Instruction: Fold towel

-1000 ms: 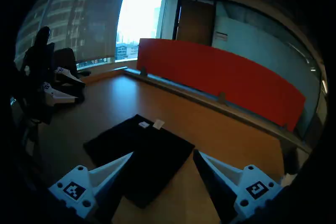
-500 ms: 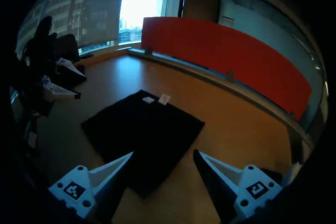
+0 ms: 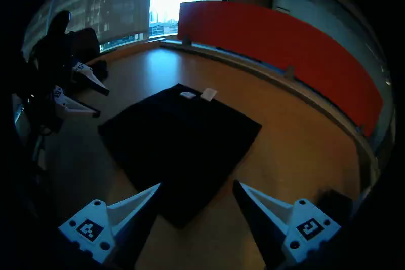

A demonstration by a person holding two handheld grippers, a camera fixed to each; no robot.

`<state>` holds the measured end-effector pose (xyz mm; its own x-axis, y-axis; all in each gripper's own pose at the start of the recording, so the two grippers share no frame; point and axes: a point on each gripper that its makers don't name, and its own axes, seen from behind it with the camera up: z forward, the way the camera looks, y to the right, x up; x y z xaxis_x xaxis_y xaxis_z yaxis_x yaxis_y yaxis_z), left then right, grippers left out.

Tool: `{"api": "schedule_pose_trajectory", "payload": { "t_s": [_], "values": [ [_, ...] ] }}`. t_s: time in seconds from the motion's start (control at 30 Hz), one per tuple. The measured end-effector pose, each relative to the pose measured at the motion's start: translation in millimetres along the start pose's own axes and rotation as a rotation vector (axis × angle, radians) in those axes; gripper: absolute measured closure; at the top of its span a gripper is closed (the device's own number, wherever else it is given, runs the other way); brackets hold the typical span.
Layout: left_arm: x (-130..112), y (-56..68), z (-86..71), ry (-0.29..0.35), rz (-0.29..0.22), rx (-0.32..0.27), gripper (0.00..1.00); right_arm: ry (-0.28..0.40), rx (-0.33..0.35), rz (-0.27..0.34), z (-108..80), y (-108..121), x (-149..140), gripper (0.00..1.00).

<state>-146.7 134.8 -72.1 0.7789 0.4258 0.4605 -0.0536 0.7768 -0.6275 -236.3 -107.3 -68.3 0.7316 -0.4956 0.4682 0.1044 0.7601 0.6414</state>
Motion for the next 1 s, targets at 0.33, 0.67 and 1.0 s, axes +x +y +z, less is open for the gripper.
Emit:
{"api": "schedule_pose_trajectory", "payload": {
  "t_s": [0.33,0.67,1.0],
  "values": [
    [-32.3,5.1,10.6,-0.093,0.001,-0.024,0.07,-0.075,0.04,-0.022,4.3,-10.2,-30.7,0.01],
    [-51.3,10.7,17.9,-0.17,0.012,-0.053,0.08,-0.128,0.074,-0.037,6.2,-16.0,-51.7,0.04],
    [-60.7,12.3,23.3,-0.214,0.016,-0.059,0.08,-0.158,0.096,-0.043,4.5,-18.2,-62.5,0.14]
  ]
}}
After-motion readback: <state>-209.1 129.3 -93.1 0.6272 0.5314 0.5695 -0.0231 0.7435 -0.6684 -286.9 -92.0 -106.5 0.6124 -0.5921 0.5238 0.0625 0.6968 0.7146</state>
